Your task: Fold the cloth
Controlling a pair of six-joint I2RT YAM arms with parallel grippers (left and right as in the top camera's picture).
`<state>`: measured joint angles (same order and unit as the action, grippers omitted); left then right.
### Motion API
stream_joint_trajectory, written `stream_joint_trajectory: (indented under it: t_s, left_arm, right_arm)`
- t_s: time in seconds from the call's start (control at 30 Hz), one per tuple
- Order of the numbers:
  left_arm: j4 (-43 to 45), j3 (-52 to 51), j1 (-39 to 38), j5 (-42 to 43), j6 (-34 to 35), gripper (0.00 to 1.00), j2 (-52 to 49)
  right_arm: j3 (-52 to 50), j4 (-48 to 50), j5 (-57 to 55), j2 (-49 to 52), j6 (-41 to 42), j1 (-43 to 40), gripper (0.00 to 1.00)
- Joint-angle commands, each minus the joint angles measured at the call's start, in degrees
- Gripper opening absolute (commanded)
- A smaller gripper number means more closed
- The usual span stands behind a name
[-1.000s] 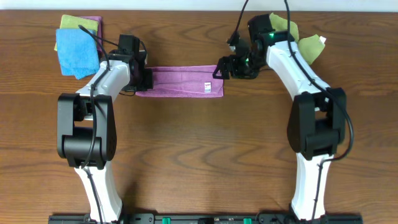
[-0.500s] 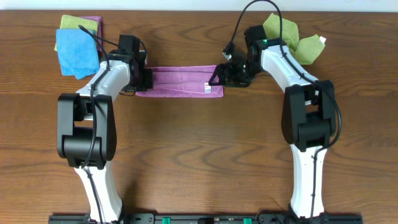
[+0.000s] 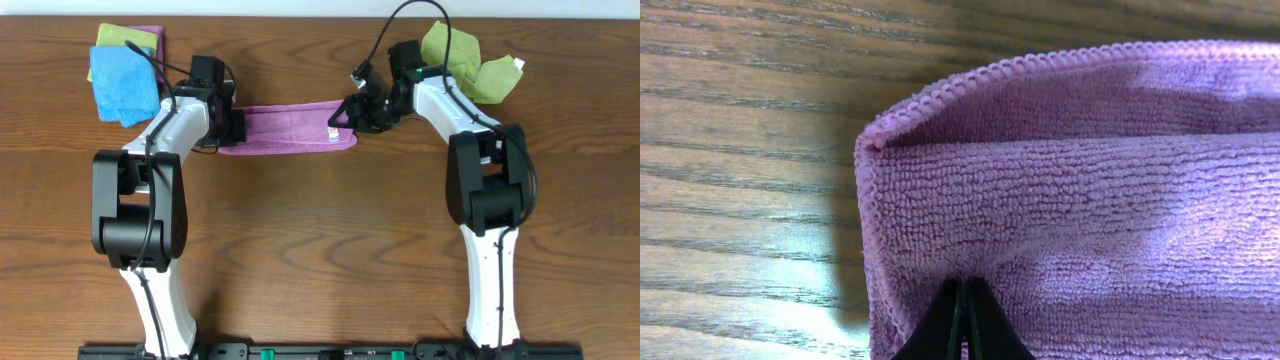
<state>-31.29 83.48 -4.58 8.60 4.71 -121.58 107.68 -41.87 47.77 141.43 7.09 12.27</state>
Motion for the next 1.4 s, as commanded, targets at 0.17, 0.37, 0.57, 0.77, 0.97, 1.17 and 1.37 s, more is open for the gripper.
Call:
stream_joint_trajectory:
  t_s: [0.17,0.37,0.57,0.77,0.97,1.17,1.37]
  left_arm:
    - [-0.09,-2.71,0.00,-1.49,3.04,0.06,-4.68]
    - [0.02,-2.71,-0.39,0.55,8.20,0.06,-4.68]
    - [1.38,-2.71,-3.15,1.99,10.82,0.06,-4.68]
    - [3.21,-2.71,-7.17,1.99,12.72,0.06,-4.68]
    - [4.42,-2.71,-9.75,1.97,13.79,0.06,-4.70]
    - [4.61,-2.69,-9.73,2.19,14.19,0.06,-4.68]
    - [4.74,-1.97,-9.70,9.53,14.19,0.06,-4.61]
  right_arm:
    - [-0.39,-1.90,-5.84,3.96,2.60,0.28,0.01]
    - [4.79,-6.71,-6.58,0.37,2.49,0.17,0.02]
    - [8.66,-9.68,-12.63,-5.33,2.29,2.01,0.02]
    - [9.35,-9.64,-19.10,-9.68,2.36,6.56,0.01]
    - [9.40,-9.77,-24.72,-10.62,2.34,11.47,0.02]
    - [9.38,-10.03,-25.29,-10.62,2.56,12.22,0.01]
    - [9.38,-10.21,-25.33,-10.62,2.54,12.02,0.01]
